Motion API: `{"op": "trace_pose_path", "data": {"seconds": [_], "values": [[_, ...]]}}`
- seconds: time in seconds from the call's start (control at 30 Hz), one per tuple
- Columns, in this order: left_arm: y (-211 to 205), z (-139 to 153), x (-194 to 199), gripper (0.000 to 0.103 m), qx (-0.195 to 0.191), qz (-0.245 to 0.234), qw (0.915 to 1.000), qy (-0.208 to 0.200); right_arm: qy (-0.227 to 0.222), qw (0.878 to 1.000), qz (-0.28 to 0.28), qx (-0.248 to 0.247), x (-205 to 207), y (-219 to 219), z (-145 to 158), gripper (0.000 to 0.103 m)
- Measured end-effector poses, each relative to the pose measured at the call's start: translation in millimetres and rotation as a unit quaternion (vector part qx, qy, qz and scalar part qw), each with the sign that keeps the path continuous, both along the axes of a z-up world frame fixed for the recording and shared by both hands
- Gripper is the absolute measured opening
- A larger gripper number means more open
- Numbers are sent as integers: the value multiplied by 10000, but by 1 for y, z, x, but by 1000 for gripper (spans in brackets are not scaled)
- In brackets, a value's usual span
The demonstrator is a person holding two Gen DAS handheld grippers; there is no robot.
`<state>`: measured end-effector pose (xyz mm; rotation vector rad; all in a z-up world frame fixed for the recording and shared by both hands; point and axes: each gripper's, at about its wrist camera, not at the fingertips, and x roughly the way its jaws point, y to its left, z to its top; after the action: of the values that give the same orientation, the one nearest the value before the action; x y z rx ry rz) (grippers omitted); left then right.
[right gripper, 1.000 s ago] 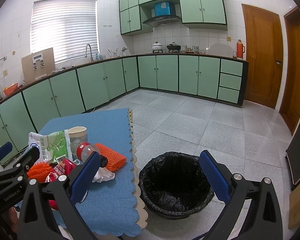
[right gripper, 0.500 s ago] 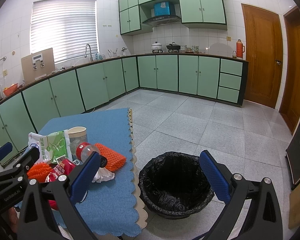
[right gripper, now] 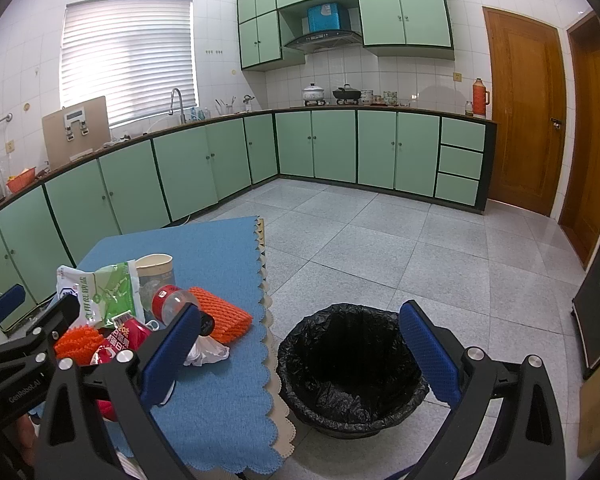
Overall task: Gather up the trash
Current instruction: 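Grasp the white-green milk bag with the left tool while the right tool grasps the clear bottle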
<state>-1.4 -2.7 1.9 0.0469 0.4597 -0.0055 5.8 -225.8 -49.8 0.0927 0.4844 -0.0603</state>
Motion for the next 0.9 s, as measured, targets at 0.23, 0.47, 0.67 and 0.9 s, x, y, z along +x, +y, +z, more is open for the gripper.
{"op": "trace_pose_path", "data": {"seconds": [0.23,0.47,0.67,0.9], "values": [[0,0,0,98,3,3,10000,0,1,10000,-6,5,0,0,0,97],[12,-4,3,98,101,76,9999,-10,33,9999,107,-1,5,5,-3,97],[51,-16,11,98,259,629,9977,63,71,9988,482,75,22,23,-10,89],[104,-33,19,98,248,1238,9918,214,173,9943,1046,83,49,64,-26,80]]}}
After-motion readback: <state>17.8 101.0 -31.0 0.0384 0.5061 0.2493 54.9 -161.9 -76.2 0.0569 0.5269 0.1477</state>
